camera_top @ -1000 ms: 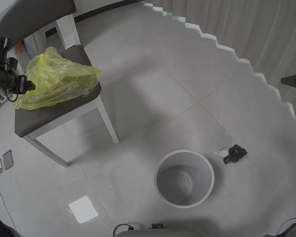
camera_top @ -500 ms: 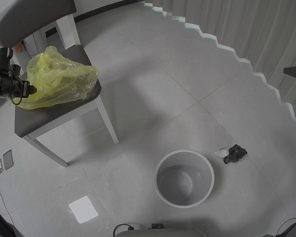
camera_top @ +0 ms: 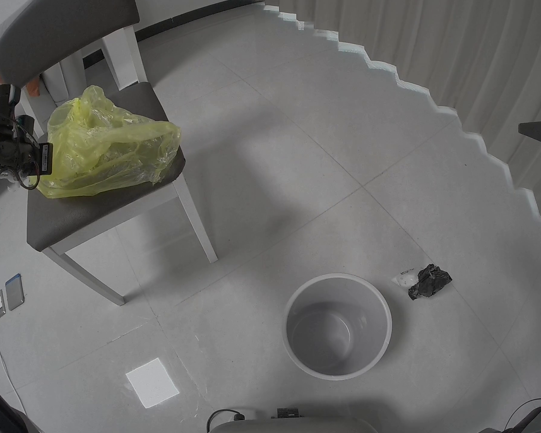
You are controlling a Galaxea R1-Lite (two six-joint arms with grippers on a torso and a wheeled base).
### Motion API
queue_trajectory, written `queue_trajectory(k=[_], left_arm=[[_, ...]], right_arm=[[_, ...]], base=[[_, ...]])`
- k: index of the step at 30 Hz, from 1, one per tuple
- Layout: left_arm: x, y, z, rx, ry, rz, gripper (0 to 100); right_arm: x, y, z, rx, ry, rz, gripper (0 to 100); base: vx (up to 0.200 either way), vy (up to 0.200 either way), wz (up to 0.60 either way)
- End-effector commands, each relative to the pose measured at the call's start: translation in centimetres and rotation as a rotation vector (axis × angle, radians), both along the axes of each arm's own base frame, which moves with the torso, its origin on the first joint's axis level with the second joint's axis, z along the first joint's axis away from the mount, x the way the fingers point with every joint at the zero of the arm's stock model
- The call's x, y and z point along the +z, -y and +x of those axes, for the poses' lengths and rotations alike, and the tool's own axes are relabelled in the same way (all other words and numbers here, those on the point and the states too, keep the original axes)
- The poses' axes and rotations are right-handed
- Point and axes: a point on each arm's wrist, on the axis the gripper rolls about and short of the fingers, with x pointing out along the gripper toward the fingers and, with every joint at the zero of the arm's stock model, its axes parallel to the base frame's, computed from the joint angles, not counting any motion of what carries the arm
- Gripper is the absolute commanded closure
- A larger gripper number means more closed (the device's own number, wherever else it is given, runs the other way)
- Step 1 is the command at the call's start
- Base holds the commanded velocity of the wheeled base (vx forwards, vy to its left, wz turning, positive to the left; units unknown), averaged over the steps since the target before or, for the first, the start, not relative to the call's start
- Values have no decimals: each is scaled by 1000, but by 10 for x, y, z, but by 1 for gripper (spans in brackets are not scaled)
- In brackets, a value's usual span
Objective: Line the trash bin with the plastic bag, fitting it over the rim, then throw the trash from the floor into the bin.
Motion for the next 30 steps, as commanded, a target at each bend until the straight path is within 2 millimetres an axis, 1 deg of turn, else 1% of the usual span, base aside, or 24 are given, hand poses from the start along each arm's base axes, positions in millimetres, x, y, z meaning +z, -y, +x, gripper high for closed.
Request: queue_trajectory(k=[1,2,3,5,7,8,10,11,13,16,19,21,22,23,27,30], left_arm=[[27,23,-37,-93,94,-30,100],[29,26,-39,-102,99,-33,100],[34,36,-50,-134,114,-41,100],[40,47,-62,-166,121,-54,100],[45,55,-74,-196,116,-62,100],[46,57,-77,-200,115,-63,100],[50,64,-87,-231,119,-69,100],[51,66,-89,-237,122,-70,100],[57,76,-100,-285,143,-102,100],[63,90,-115,-346,152,-140,100],[67,101,-129,-407,157,-155,100],[70,106,-137,-442,170,-159,100],[70,106,-137,-444,170,-159,100],[72,107,-139,-453,177,-161,100],[83,111,-148,-480,215,-181,100],[87,113,-154,-501,218,-197,100]], right_arm=[[-1,-19,14,102,-26,-37,0],[-1,-21,16,110,-29,-38,0],[-4,-32,26,143,-50,-47,0],[-7,-44,38,170,-68,-57,0],[-8,-56,42,233,-86,-63,0],[-8,-60,42,257,-86,-63,0],[-11,-79,46,356,-110,-64,0],[-12,-82,47,366,-111,-63,0],[-19,-96,54,406,-136,-64,0],[-28,-113,59,457,-176,-67,0],[-35,-124,67,490,-211,-45,0],[-35,-132,74,523,-216,-21,0],[-35,-132,75,525,-219,-22,0],[-37,-137,78,532,-228,-11,0],[-49,-152,88,550,-266,-2,0],[-60,-163,99,559,-282,-7,0]], base=[[0,0,0],[0,0,0],[0,0,0],[0,0,0],[0,0,0],[0,0,0],[0,0,0],[0,0,0],[0,0,0],[0,0,0],[0,0,0],[0,0,0],[0,0,0],[0,0,0],[0,0,0],[0,0,0]])
